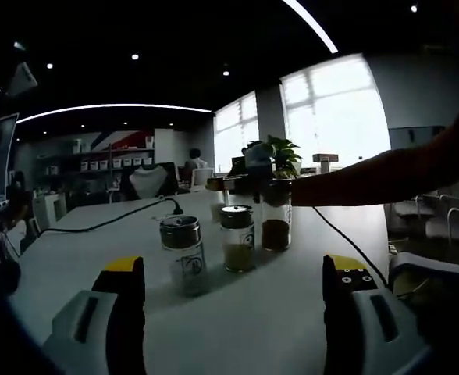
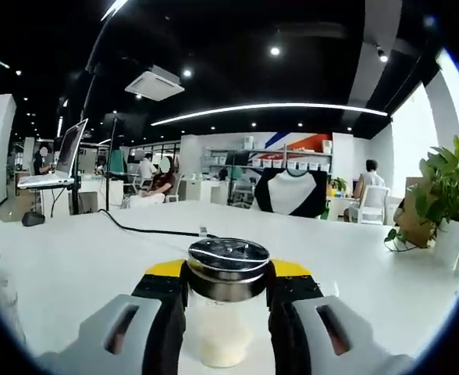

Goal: Rotate the seasoning bottle until the label or dispensing opening points toward the visible target arrow and the bottle remains upright within the marked orientation range

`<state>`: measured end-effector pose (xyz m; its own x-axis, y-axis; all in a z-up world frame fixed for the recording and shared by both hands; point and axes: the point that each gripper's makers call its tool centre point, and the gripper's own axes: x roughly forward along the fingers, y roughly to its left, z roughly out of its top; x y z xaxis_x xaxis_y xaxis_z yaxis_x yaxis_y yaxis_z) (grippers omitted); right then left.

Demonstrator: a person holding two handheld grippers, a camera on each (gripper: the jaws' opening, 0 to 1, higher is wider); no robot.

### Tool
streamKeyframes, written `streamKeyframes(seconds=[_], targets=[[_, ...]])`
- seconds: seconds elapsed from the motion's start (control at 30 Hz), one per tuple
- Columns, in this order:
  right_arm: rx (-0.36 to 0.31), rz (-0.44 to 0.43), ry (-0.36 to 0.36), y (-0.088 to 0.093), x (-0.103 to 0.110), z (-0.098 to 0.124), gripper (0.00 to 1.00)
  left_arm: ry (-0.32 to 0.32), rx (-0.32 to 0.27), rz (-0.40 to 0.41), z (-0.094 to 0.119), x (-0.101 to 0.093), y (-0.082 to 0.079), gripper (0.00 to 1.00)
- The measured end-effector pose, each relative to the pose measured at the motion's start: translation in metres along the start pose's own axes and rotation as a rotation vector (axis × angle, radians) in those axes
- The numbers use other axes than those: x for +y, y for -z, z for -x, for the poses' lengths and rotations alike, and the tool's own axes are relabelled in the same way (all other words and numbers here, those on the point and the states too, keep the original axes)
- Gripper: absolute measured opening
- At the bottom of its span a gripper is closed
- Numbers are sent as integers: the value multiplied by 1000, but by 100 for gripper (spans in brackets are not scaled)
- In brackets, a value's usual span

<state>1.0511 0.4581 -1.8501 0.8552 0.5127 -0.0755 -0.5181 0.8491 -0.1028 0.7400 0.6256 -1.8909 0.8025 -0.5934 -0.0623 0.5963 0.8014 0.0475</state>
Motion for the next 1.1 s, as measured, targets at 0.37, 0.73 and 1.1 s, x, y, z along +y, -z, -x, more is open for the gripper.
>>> streamKeyframes(seconds=[0.37, 0.73, 1.1], targets=[[-45, -1, 5, -21, -9, 34, 37, 9, 1, 6, -3, -5, 1, 100], [-53, -9, 9, -24, -10, 84, 37, 33, -16, 26, -6, -14, -1, 100], [-57, -8, 26, -25, -4, 132, 37, 60, -54, 46, -7, -23, -8, 100]])
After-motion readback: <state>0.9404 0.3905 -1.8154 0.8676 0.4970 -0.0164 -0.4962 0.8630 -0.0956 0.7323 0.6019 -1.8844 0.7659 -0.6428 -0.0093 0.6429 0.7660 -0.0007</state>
